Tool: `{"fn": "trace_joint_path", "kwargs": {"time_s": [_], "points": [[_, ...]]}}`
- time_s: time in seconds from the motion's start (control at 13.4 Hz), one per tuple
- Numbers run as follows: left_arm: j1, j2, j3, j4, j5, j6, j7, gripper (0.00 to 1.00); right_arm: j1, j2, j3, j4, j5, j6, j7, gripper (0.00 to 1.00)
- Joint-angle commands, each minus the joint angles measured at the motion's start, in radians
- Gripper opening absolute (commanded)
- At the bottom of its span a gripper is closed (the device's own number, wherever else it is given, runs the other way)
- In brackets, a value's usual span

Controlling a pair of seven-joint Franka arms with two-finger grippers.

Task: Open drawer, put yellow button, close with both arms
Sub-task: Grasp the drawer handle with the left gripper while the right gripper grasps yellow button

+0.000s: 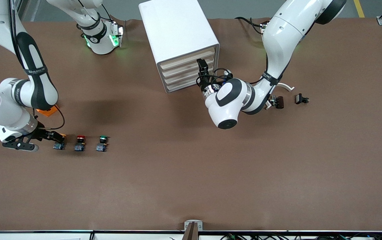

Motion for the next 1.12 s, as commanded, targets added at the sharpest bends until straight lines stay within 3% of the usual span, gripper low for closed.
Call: {"fn": "trace_joint_path", "kwargs": {"time_s": [0.0, 0.3, 0.45, 0.52, 0.6, 0.74, 0.82, 1.04], "points": [[-0.022, 0.003, 0.004, 0.011, -0.036, -0.012, -0.02, 0.78, -0.023, 0.068, 0.012, -0.004, 0.003, 0.099, -0.034, 1.0], [-0.079, 0.017, 0.007, 0.011, -0.062, 0.001, -0.022, 0.7, -0.031, 0.132, 0.012, 0.01, 0.003, 0.119, -0.036, 1.0], [-0.091, 0.031, 0.013, 0.012, -0.062, 0.005, -0.024, 0.56, -0.034, 0.14, 0.012, 0.016, 0.003, 0.119, -0.036, 1.0], [-0.09, 0.033, 0.015, 0.012, -0.061, 0.005, -0.024, 0.42, -0.036, 0.151, 0.012, 0.019, 0.003, 0.119, -0.036, 1.0], [-0.09, 0.033, 0.016, 0.012, -0.061, 0.005, -0.024, 0.29, -0.036, 0.152, 0.012, 0.019, 0.003, 0.118, -0.036, 0.86], [-0.087, 0.031, 0.037, 0.017, -0.061, 0.005, -0.025, 0.08, -0.034, 0.151, 0.014, 0.019, 0.003, 0.115, -0.034, 0.13], [-0.082, 0.031, 0.039, 0.017, -0.061, 0.005, -0.025, 0.04, -0.034, 0.151, 0.014, 0.019, 0.003, 0.112, -0.033, 0.0], [-0.074, 0.017, 0.093, 0.024, -0.062, 0.0, -0.036, 0.04, -0.028, 0.146, 0.015, 0.03, 0.003, 0.097, -0.028, 0.0]]}}
